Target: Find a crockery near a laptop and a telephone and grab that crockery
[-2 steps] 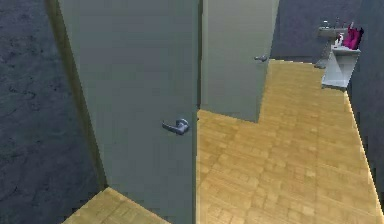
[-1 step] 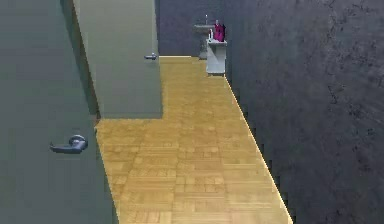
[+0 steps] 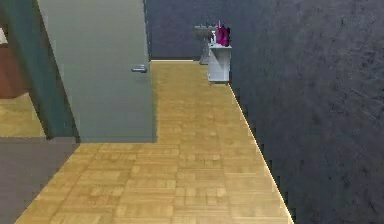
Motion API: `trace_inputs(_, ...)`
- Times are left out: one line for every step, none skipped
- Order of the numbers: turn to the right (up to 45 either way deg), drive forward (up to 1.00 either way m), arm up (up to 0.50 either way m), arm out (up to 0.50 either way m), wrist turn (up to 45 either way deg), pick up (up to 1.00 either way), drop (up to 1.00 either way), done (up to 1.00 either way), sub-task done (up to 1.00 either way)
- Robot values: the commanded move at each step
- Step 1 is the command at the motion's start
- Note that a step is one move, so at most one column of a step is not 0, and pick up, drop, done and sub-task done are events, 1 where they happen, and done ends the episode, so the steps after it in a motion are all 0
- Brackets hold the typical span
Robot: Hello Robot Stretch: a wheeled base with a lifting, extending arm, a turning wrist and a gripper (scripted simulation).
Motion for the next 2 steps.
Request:
trace_inputs(-27.0, 0.0, 0.0, 0.0, 0.0, 0.0, 0.0, 0.0, 0.0)
trace_inputs(0.0, 0.7, 0.0, 0.0, 0.0, 0.0, 0.0, 0.0, 0.0)
